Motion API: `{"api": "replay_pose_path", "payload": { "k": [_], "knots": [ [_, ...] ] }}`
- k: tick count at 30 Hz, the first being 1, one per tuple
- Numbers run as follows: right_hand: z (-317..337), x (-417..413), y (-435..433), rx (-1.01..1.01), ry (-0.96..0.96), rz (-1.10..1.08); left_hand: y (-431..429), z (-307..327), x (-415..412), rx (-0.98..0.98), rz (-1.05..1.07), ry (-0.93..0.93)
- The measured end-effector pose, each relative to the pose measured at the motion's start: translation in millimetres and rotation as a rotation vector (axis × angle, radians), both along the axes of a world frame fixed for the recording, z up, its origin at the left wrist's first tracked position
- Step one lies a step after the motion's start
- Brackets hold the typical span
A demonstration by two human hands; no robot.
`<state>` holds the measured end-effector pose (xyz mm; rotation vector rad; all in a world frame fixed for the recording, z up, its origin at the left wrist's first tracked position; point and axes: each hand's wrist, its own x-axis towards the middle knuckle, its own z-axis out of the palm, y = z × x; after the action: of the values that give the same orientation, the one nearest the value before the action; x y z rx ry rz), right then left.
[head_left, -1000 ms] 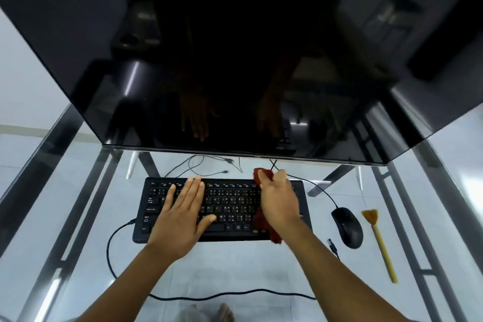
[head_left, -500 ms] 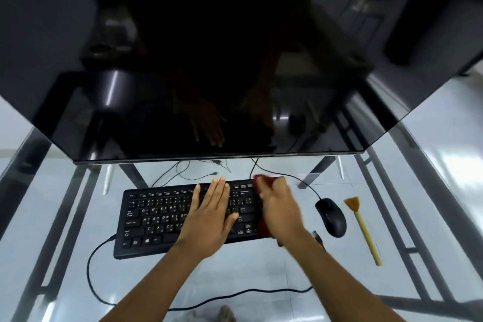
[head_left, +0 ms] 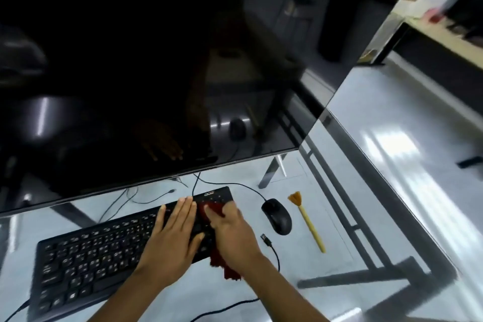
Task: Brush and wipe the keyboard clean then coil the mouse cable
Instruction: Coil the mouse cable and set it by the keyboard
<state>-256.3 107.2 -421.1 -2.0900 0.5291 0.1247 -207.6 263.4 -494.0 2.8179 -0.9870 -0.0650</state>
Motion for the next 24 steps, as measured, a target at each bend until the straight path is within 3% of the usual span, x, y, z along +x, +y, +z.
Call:
{"api": "replay_pose_path", "payload": {
  "k": [5, 9, 12, 15, 18, 21, 24],
  "knots": [
    [29, 7, -79, 0.136, -0.042, -0.352, -57, 14, 15, 0.001, -0.088, 0.025],
    [52, 2, -143, 0.035, -0.080, -0.501, -105, 31, 24, -0.014, -0.170, 0.078],
    [51, -13, -182, -0.159, -0.063, -0.434, -138, 46, 25, -0.011, -0.213, 0.121],
    [28, -27, -210, -0.157, 0.002, -0.520, -161, 54, 23, -0.008, -0.254, 0.131],
    [2, -42, -225, -0.281, 0.120, -0.471, -176, 56, 19, 0.027, -0.294, 0.125],
    [-18, -52, -228, -0.463, 0.197, -0.381, -186, 55, 16, 0.057, -0.309, 0.151],
    [-34, -57, -227, -0.839, 0.207, -0.217, -186, 50, 13, 0.071, -0.307, 0.169]
  ]
}}
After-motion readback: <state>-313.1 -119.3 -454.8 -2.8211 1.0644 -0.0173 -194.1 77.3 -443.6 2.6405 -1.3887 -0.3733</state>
